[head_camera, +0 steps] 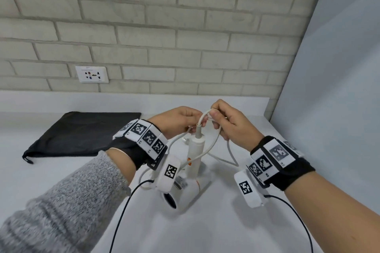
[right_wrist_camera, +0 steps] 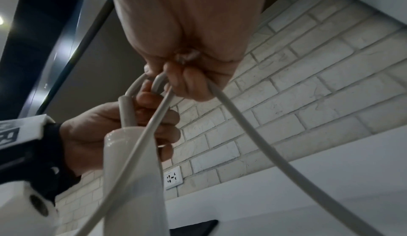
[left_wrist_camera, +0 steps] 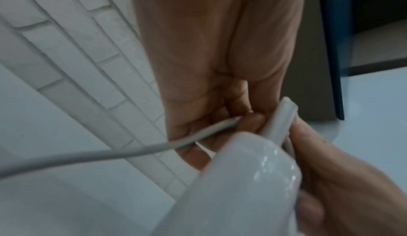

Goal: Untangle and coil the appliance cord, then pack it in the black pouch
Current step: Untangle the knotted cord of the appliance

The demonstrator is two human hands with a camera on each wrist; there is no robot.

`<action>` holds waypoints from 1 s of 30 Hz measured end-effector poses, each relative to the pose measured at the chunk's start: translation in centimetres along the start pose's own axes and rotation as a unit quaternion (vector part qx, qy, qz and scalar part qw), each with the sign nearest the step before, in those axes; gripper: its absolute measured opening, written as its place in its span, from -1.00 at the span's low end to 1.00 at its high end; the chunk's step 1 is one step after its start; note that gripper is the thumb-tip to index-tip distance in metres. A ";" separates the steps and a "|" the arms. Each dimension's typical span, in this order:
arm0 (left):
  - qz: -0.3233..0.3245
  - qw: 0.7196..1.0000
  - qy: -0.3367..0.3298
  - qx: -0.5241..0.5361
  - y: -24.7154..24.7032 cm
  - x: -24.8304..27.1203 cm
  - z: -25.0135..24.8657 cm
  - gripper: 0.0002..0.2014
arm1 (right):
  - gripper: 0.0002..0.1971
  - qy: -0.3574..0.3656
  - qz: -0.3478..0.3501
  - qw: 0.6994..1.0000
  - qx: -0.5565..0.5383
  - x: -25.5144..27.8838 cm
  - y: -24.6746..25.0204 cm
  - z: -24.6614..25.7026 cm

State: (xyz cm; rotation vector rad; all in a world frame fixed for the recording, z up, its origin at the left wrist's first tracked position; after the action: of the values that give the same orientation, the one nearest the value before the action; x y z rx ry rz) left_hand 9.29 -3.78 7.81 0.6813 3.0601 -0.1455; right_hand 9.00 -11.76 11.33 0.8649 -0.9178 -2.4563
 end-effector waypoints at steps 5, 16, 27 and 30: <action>-0.145 0.953 -0.085 0.252 6.2 0.7 -3.2 -0.56 | -0.79 -0.043 -0.001 0.996 -0.075 1.3 0.5 -2.3; -0.296 0.857 -0.301 0.295 16.2 7.2 -9.5 -0.65 | -0.73 -0.115 -0.065 0.990 -0.042 3.9 3.8 -6.5; -0.192 0.973 -0.064 -0.110 5.3 2.8 -4.5 -0.75 | -0.80 -0.114 -0.022 0.988 -0.097 2.6 2.3 -2.8; -0.103 0.990 -0.014 -0.100 1.6 1.3 -0.5 -0.76 | -0.81 -0.103 -0.003 0.989 -0.105 2.4 1.5 -1.8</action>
State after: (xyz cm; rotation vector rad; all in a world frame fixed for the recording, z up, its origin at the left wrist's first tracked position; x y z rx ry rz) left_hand 8.81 -1.77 8.12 0.3510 3.0541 0.1491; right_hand 8.59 -14.86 10.30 0.5502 -0.7051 -2.6245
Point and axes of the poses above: each hand's wrist, its own x-axis away from the middle knuckle, its own y-axis out of the back of the hand, z = x × y, the point moved 10 cm from there along -x, towards the middle knuckle, and after that the axes turned 15 degrees about x, right-handed, at the moved point
